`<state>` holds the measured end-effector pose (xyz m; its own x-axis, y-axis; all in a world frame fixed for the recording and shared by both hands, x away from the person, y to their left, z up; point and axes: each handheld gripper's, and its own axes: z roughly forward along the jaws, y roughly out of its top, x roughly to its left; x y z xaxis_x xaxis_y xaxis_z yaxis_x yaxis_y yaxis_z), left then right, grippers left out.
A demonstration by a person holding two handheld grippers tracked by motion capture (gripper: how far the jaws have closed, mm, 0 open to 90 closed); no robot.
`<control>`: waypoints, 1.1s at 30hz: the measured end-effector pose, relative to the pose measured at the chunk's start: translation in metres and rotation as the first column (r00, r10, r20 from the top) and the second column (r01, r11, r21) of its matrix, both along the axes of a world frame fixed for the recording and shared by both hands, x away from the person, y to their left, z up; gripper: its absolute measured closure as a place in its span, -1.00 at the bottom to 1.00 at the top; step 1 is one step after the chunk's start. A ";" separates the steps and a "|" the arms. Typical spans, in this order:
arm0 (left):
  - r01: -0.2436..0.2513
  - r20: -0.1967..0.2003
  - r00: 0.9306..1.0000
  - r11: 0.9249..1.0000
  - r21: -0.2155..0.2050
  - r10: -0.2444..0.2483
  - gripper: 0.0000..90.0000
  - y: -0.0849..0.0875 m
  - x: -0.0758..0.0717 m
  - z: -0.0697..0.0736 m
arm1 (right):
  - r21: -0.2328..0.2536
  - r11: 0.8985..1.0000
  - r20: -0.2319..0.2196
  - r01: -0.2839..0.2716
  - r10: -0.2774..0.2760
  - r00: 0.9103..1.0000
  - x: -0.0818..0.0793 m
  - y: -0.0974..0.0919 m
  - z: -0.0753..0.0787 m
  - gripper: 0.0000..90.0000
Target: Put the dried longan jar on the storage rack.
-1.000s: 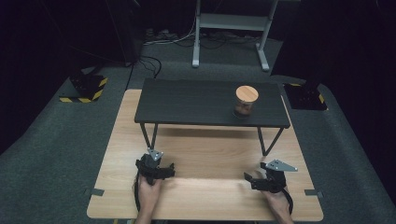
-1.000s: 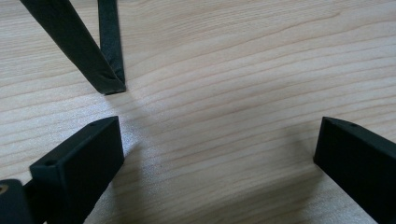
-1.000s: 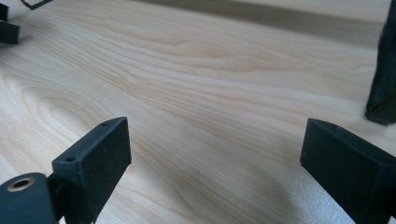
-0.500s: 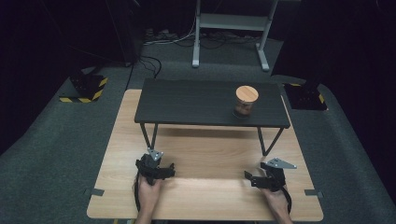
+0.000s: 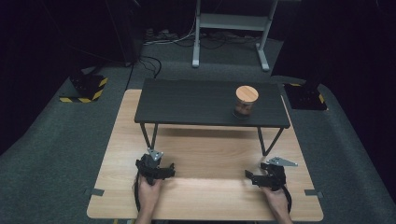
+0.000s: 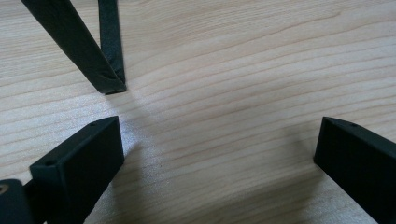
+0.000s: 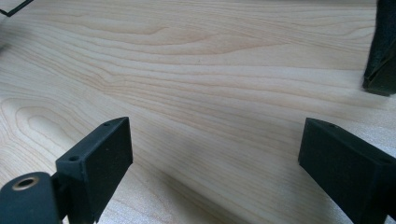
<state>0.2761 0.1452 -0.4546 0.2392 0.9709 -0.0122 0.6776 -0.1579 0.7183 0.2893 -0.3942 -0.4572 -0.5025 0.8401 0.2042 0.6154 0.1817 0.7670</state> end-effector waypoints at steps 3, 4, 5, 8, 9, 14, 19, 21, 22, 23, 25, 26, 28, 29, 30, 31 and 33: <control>0.000 0.000 1.000 1.000 0.000 0.000 -0.97 0.000 0.000 0.000 | -0.001 1.000 0.000 0.000 0.000 1.000 0.000 0.000 0.000 -0.79; -0.001 -0.001 1.000 1.000 0.001 0.001 -0.97 0.000 0.000 0.000 | -0.002 1.000 0.000 -0.001 0.001 1.000 0.000 0.000 0.000 -0.79; 0.000 0.000 1.000 1.000 0.000 0.000 -0.97 0.000 0.000 0.000 | -0.003 1.000 -0.001 -0.001 0.001 1.000 0.000 0.000 0.000 -0.79; 0.000 0.000 1.000 1.000 0.000 0.000 -0.97 0.000 0.000 0.000 | -0.005 1.000 -0.002 0.000 0.000 1.000 0.000 0.001 0.001 -0.79; -0.001 -0.001 1.000 1.000 0.001 0.001 -0.97 0.000 0.000 0.000 | -0.006 1.000 -0.001 -0.001 0.001 1.000 0.000 0.001 0.001 -0.79; -0.001 -0.001 1.000 1.000 0.000 0.001 -0.97 0.000 0.000 0.000 | -0.009 1.000 0.001 -0.006 0.006 1.000 0.000 0.001 0.001 -0.79; -0.001 -0.001 1.000 1.000 0.001 0.001 -0.97 0.000 0.000 0.000 | -0.011 1.000 0.002 -0.006 0.006 1.000 0.000 0.001 0.001 -0.78; -0.001 -0.001 1.000 1.000 0.001 0.001 -0.97 0.000 0.000 0.000 | -0.011 1.000 0.002 -0.006 0.006 1.000 0.000 0.001 0.001 -0.78; -0.001 -0.001 1.000 1.000 0.001 0.001 -0.97 0.000 0.000 0.000 | -0.010 1.000 0.002 -0.006 0.006 1.000 0.000 0.001 0.001 -0.78; 0.000 0.000 1.000 1.000 0.000 0.000 -0.97 0.000 0.000 0.000 | -0.010 1.000 0.002 -0.006 0.006 1.000 0.000 0.001 0.001 -0.78; -0.001 -0.001 1.000 1.000 0.001 0.001 -0.97 0.000 0.000 0.000 | -0.013 1.000 0.003 -0.006 0.006 1.000 0.000 0.002 0.001 -0.78; -0.001 -0.001 1.000 1.000 0.000 0.001 -0.97 0.000 0.000 0.000 | -0.013 1.000 0.003 -0.006 0.006 1.000 0.000 0.002 0.001 -0.78; -0.001 -0.001 1.000 1.000 0.000 0.001 -0.97 0.000 0.000 0.000 | -0.012 1.000 0.001 -0.005 0.005 1.000 0.000 0.002 0.001 -0.78; -0.001 -0.001 1.000 1.000 0.000 0.001 -0.97 0.000 0.000 0.000 | -0.013 1.000 0.001 -0.005 0.005 1.000 0.000 0.002 0.001 -0.78; -0.001 -0.001 1.000 1.000 0.000 0.001 -0.97 0.000 0.000 0.000 | -0.013 1.000 0.001 -0.005 0.005 1.000 0.000 0.002 0.001 -0.78; -0.001 0.000 1.000 1.000 0.000 0.001 -0.97 0.000 0.000 0.000 | -0.012 1.000 0.001 -0.005 0.005 1.000 0.000 0.002 0.001 -0.78; 0.000 0.000 1.000 1.000 0.000 0.000 -0.97 0.000 0.000 0.000 | -0.014 1.000 0.000 -0.004 0.004 1.000 0.000 0.003 0.001 -0.78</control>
